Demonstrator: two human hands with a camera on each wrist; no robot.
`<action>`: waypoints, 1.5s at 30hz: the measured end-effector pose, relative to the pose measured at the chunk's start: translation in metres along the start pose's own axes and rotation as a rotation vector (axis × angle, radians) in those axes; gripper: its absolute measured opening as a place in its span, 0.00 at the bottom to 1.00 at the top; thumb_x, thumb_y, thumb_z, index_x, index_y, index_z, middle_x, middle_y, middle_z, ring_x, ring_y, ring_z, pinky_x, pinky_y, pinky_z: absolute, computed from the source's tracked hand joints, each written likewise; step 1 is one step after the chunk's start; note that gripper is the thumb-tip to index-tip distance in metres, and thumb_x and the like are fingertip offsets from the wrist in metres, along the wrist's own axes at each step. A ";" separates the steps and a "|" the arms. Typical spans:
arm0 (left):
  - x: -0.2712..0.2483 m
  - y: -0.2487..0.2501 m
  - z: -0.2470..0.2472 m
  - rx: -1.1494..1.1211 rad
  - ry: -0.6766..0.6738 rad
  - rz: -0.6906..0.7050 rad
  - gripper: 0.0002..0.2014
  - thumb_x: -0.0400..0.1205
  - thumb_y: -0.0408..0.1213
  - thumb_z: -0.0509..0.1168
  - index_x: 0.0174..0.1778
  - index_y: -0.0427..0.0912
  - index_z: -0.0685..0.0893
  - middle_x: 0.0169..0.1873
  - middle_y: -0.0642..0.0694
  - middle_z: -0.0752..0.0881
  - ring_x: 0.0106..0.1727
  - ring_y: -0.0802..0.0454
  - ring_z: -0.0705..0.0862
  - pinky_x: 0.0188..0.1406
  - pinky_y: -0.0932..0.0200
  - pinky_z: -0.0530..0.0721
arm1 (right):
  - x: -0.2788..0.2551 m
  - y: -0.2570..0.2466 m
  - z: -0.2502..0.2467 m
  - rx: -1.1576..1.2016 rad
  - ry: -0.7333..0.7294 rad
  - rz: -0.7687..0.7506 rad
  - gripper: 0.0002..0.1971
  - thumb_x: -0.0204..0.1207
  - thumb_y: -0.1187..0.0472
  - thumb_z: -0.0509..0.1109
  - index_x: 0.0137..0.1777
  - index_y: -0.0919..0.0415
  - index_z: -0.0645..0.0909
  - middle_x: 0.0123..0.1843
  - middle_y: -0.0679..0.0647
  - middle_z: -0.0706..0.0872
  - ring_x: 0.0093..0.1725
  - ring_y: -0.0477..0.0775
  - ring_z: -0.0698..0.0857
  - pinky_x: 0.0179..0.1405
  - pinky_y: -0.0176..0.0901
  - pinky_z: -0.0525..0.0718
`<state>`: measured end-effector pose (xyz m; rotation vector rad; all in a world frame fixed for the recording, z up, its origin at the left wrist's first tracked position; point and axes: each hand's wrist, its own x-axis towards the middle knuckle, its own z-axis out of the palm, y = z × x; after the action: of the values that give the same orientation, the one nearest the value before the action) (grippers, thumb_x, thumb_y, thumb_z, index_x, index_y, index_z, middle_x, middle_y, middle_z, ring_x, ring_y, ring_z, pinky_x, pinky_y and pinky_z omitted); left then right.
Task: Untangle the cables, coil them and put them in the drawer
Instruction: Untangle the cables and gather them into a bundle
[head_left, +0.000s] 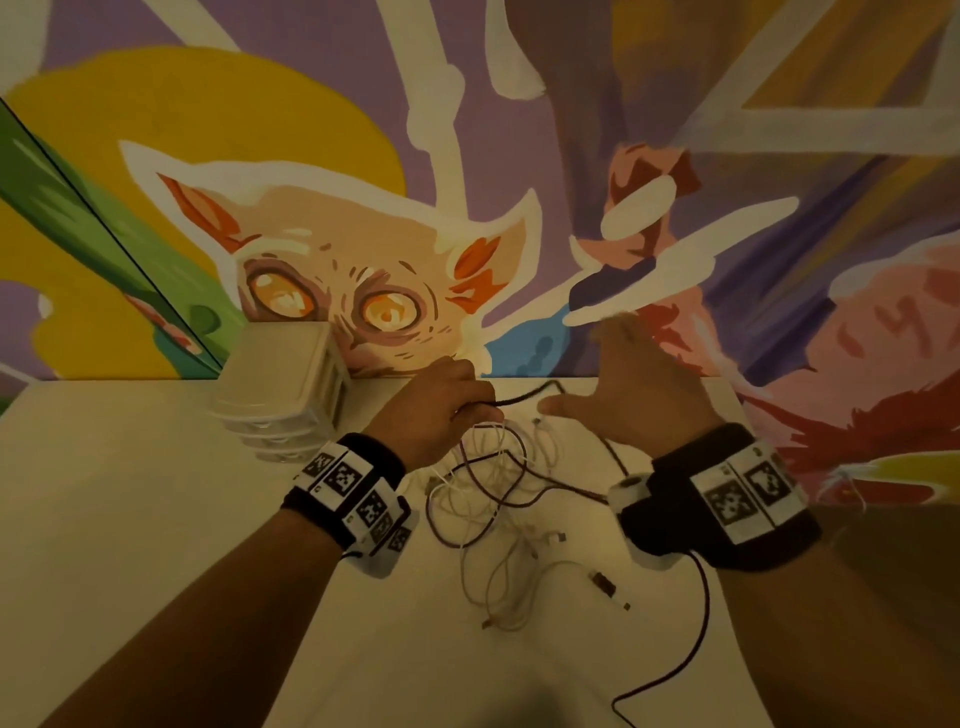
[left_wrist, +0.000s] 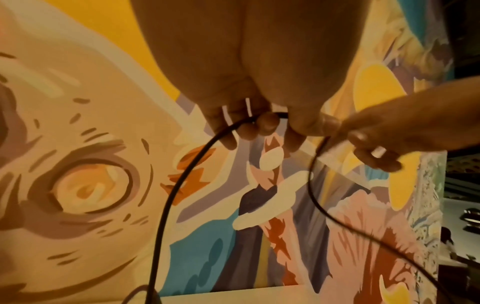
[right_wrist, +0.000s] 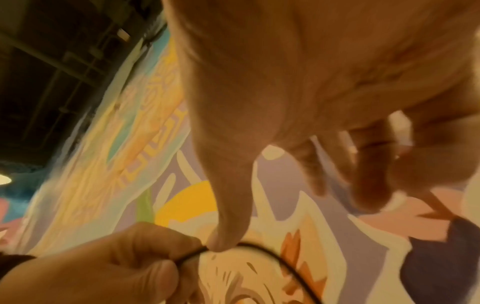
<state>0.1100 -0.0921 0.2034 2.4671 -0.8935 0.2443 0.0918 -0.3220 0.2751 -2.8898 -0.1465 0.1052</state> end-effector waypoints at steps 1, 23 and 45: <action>-0.001 0.002 -0.001 0.010 -0.007 0.023 0.22 0.80 0.54 0.56 0.43 0.42 0.90 0.38 0.41 0.81 0.43 0.42 0.78 0.34 0.63 0.58 | 0.000 -0.008 -0.003 0.055 0.008 -0.091 0.43 0.64 0.33 0.73 0.74 0.54 0.63 0.78 0.54 0.67 0.69 0.57 0.76 0.58 0.55 0.83; -0.012 -0.041 0.017 -1.411 0.293 -1.292 0.10 0.90 0.33 0.50 0.46 0.41 0.75 0.26 0.48 0.70 0.12 0.59 0.59 0.09 0.68 0.56 | -0.097 -0.035 0.164 0.094 -0.934 -0.329 0.19 0.85 0.46 0.52 0.66 0.53 0.78 0.64 0.61 0.83 0.62 0.64 0.79 0.57 0.56 0.77; -0.114 -0.043 0.042 -1.174 0.159 -1.451 0.14 0.90 0.35 0.54 0.46 0.32 0.80 0.23 0.47 0.71 0.17 0.57 0.62 0.14 0.65 0.61 | -0.015 -0.061 0.294 0.033 -0.647 -0.138 0.27 0.81 0.60 0.61 0.79 0.61 0.60 0.79 0.61 0.67 0.77 0.64 0.68 0.74 0.58 0.71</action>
<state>0.0500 -0.0224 0.1131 1.3659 0.7682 -0.4638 0.0468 -0.1948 0.0067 -2.6904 -0.4478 0.9973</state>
